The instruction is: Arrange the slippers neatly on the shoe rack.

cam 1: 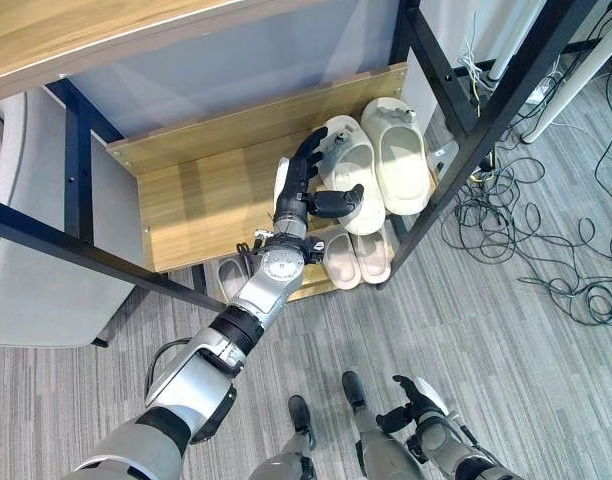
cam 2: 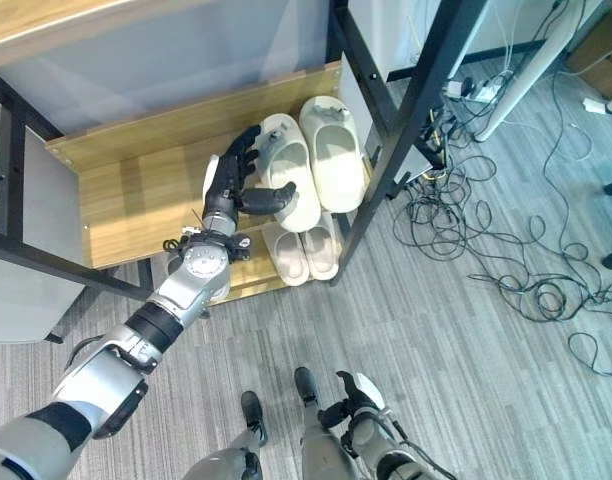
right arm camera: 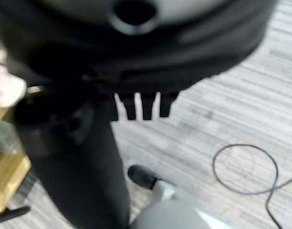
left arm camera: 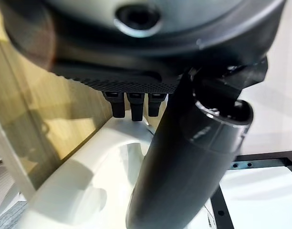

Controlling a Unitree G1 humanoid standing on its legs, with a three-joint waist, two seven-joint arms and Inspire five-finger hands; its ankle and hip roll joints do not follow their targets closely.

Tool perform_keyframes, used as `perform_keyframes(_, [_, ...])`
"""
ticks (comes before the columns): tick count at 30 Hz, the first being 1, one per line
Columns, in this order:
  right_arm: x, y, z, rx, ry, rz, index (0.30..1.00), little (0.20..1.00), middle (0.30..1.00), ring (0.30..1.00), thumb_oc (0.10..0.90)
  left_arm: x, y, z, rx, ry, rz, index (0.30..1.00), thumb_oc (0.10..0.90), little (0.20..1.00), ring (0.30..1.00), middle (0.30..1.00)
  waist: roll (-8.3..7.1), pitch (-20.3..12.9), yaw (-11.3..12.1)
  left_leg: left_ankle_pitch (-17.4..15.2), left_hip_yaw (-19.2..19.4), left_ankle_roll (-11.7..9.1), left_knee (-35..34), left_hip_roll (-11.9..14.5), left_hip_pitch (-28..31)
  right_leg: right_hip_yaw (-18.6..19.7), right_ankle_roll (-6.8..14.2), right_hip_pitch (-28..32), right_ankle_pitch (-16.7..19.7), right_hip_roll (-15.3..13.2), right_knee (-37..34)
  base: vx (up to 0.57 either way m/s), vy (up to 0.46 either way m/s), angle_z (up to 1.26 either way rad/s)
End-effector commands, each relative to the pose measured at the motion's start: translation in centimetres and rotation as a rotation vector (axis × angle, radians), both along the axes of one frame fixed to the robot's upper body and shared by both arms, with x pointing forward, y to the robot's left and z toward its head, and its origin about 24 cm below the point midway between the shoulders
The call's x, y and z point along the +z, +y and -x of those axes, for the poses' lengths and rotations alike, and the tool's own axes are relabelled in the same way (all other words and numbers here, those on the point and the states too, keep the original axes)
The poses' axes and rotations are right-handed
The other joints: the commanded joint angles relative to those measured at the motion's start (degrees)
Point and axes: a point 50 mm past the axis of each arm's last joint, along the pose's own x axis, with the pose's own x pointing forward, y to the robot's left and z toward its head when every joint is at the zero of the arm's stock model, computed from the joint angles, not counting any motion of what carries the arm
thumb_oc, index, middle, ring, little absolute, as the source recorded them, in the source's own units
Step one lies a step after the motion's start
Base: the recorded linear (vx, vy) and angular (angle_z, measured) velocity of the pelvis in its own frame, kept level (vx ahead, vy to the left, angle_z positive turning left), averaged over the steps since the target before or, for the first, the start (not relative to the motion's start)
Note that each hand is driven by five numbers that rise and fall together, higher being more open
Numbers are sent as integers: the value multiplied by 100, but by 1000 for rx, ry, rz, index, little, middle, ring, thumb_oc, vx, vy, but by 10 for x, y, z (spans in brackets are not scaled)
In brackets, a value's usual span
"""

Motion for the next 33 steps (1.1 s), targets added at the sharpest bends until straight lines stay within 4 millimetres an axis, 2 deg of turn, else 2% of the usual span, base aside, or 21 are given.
perform_keyframes(1, [-7,-11,17,-15,44,15,900,900,900,900,800,75,-24,-5,-60,-249,14,900,800,900,900,900,44,-416,4,-925,-412,-8,11,-109,53,-246,247,-82,-579,-310,185,0,0,0])
perform_keyframes(15, [-7,-7,13,-36,61,-18,900,900,900,900,800,66,-5,-1,-66,-255,43,900,800,900,900,900,-102,-569,192,-891,-575,-61,11,-97,271,-536,244,295,-632,-303,129,-10,-21,8])
perform_keyframes(19, [-7,-5,11,-45,62,-28,900,900,900,900,800,65,0,6,-89,-278,89,900,800,900,900,900,-164,-594,249,-885,-613,-71,11,-87,330,-614,245,390,-647,-306,125,-25,-28,7])
perform_keyframes(23, [-6,-2,8,-53,59,-49,900,900,900,900,800,51,15,28,-159,-313,129,900,800,900,900,900,-296,-680,392,-890,-680,-89,11,-70,480,-761,235,591,-681,-308,131,-27,-25,16])
perform_keyframes(25, [-6,0,8,-59,63,-60,900,900,900,900,800,38,23,39,-195,-301,121,900,800,900,900,900,-346,-743,473,-891,-710,-94,11,-63,545,-866,236,685,-703,-307,138,-30,-13,22])
perform_keyframes(28, [-8,2,10,-71,72,-82,900,900,900,900,800,4,38,58,-247,-215,125,900,800,900,900,900,-431,-860,658,-889,-815,-94,11,-64,682,-1088,247,878,-746,-337,175,-14,2,17])
perform_keyframes(29, [-8,2,11,-70,74,-82,900,900,900,900,800,3,38,58,-246,-214,125,900,800,900,900,900,-432,-863,649,-890,-822,-94,11,-65,687,-1095,247,888,-748,-339,173,-32,32,28])
perform_keyframes(30, [-9,3,12,-75,80,-93,900,900,900,900,800,-25,47,72,-273,-123,117,900,800,900,900,900,-491,-919,799,-894,-914,-96,11,-72,786,-1240,248,1023,-782,-358,207,-18,28,31])
perform_keyframes(33, [-13,1,20,-89,106,-100,900,900,900,900,800,-78,67,98,-269,76,118,900,800,900,900,900,-602,-994,992,-907,-1131,-86,11,-83,964,-1499,238,1264,-861,-392,254,-25,46,38])
